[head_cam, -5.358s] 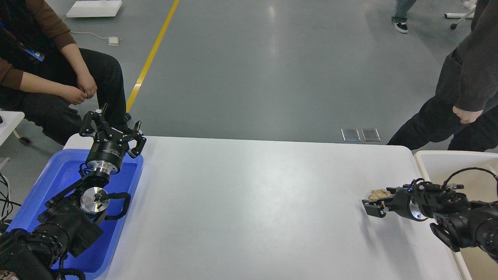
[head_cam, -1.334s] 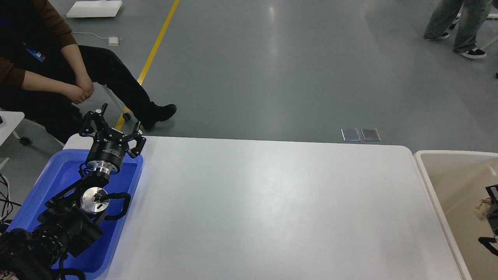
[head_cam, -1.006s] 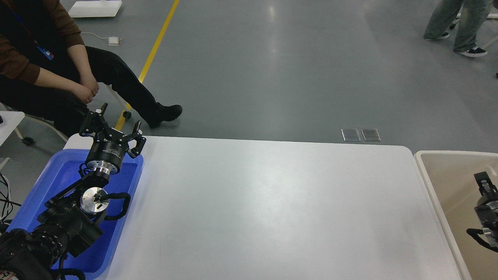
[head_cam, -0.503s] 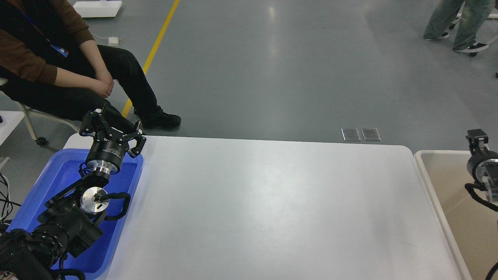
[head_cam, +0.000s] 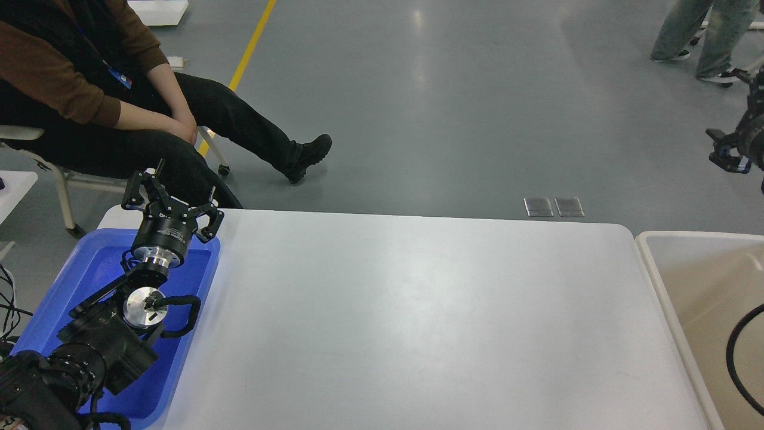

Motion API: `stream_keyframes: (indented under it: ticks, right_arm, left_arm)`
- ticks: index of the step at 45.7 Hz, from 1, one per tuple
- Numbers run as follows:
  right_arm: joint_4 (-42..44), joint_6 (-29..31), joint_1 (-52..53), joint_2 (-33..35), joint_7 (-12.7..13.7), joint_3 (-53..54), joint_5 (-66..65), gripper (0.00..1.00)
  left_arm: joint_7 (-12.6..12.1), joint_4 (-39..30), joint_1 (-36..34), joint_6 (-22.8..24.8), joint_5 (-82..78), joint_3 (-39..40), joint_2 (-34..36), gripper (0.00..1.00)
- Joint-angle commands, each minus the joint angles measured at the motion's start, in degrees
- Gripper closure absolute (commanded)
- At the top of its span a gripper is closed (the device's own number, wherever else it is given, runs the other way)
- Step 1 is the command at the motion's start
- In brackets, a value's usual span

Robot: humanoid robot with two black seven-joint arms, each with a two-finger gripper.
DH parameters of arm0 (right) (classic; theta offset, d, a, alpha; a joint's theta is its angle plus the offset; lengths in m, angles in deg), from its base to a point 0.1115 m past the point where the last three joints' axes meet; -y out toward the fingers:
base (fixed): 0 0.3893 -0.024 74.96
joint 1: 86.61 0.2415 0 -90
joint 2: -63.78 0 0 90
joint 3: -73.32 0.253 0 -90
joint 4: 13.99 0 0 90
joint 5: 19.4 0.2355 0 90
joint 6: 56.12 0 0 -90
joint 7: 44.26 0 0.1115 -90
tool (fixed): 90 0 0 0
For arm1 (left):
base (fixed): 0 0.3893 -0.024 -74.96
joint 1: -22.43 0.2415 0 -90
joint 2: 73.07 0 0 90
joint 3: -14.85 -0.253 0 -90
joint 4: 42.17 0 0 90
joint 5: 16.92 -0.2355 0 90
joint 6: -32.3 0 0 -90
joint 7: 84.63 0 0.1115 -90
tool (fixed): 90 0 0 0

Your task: Tidy desktop

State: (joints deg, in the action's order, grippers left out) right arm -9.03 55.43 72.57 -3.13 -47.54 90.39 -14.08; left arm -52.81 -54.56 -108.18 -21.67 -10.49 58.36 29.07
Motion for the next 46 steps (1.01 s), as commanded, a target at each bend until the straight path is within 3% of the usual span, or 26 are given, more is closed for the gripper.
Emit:
stream_keyframes:
  ticks: [1,8,12,29,46]
  right_arm:
    - [-1.62,2.80,1.22,-2.78,-2.42,9.73,1.80,0.00]
    - [-1.97,3.32,-3.96,-6.65,-13.93,10.97,1.71,0.00]
    - [-1.80,3.06,-6.60,-8.67,-17.72,10.97,1.71,0.00]
    - [-1.88,2.97,-15.30,-12.80,-18.34,9.74,1.62,0.00]
    - [-1.97,3.32,-16.54,-12.98,-18.34,10.88,1.62,0.00]
  left_arm:
    - [-0.01,-0.01,0.00,0.00,-0.01,0.00,-0.01,0.00]
    - [-0.01,-0.01,0.00,0.00,-0.01,0.00,-0.01,0.00]
    - [-0.01,-0.01,0.00,0.00,-0.01,0.00,-0.01,0.00]
    - [-0.01,-0.01,0.00,0.00,-0.01,0.00,-0.01,0.00]
    - [-0.01,-0.01,0.00,0.00,-0.01,0.00,-0.01,0.00]
